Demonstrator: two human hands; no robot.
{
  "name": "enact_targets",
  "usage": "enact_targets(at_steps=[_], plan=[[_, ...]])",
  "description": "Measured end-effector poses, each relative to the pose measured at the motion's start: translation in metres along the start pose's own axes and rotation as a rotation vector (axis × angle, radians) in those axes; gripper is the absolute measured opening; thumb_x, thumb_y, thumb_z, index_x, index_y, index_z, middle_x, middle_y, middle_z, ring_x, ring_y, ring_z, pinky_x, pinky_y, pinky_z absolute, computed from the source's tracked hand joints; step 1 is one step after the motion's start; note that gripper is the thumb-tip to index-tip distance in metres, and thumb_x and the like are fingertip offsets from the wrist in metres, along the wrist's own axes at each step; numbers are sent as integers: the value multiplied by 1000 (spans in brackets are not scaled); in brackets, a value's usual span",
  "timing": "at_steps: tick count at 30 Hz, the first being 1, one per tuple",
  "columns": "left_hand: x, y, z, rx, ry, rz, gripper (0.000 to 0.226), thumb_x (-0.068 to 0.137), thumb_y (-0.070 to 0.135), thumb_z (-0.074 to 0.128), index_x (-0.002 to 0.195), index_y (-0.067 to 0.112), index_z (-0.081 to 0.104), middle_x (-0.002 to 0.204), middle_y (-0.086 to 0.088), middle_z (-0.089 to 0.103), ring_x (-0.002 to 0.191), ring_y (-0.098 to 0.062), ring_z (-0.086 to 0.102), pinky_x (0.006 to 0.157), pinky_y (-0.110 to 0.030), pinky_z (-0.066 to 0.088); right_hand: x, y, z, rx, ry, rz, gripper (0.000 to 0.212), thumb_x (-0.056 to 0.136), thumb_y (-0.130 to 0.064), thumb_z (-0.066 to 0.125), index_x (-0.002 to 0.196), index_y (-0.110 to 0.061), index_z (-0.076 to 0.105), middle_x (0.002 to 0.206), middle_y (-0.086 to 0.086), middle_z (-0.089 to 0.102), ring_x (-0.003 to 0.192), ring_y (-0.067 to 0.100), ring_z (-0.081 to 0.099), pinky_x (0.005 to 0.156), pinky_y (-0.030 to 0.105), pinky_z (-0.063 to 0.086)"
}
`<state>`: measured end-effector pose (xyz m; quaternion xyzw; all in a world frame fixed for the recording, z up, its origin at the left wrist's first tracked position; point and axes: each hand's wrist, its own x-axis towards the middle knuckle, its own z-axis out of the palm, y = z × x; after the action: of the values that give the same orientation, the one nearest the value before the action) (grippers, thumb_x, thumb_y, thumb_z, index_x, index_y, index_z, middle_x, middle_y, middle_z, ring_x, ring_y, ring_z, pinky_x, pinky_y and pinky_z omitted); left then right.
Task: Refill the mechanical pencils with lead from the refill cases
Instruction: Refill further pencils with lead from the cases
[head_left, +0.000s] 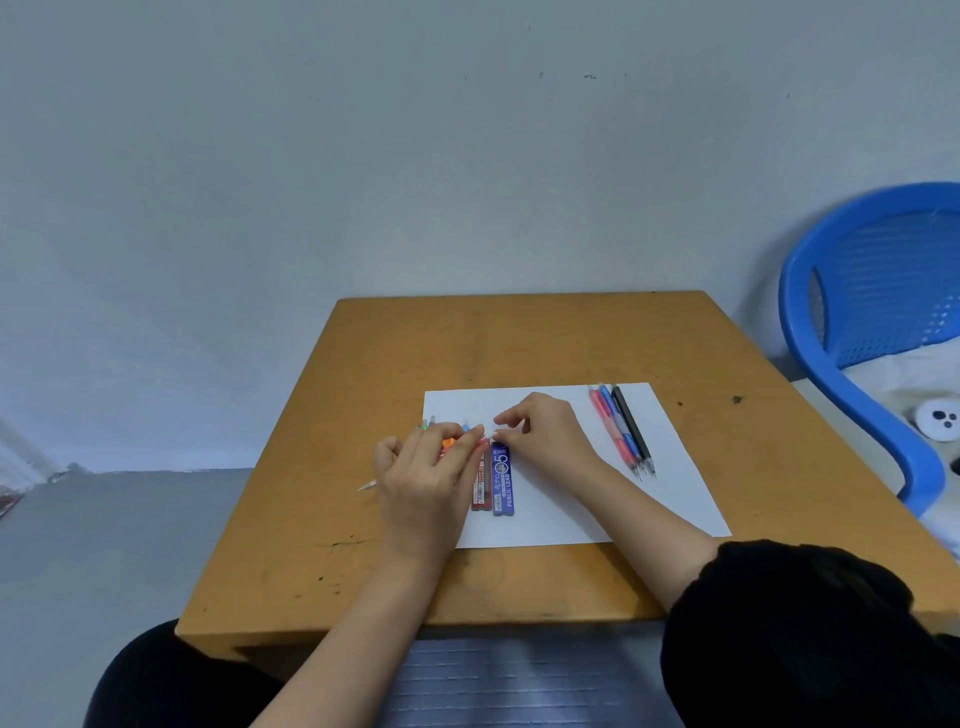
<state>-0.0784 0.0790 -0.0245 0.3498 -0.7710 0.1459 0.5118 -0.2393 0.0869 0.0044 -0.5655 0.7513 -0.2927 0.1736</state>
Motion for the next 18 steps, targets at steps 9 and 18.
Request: enact_targets(at_steps=[9, 18], plan=[[0, -1, 0, -1, 4, -14, 9, 84, 24, 74, 91, 21, 77, 88, 1, 70, 71, -16, 63, 71, -35, 30, -15, -5, -11, 395, 46, 77, 15, 89, -17, 64, 101, -16, 74, 87, -13, 66, 78, -1, 58, 66, 7, 42], [-1, -3, 2, -9, 18, -27, 10, 86, 26, 72, 92, 20, 77, 88, 1, 70, 71, -15, 63, 71, -34, 30, -37, -19, -20, 926, -74, 176, 14, 90, -3, 58, 93, -9, 71, 77, 2, 70, 62, 3, 60, 63, 15, 50]])
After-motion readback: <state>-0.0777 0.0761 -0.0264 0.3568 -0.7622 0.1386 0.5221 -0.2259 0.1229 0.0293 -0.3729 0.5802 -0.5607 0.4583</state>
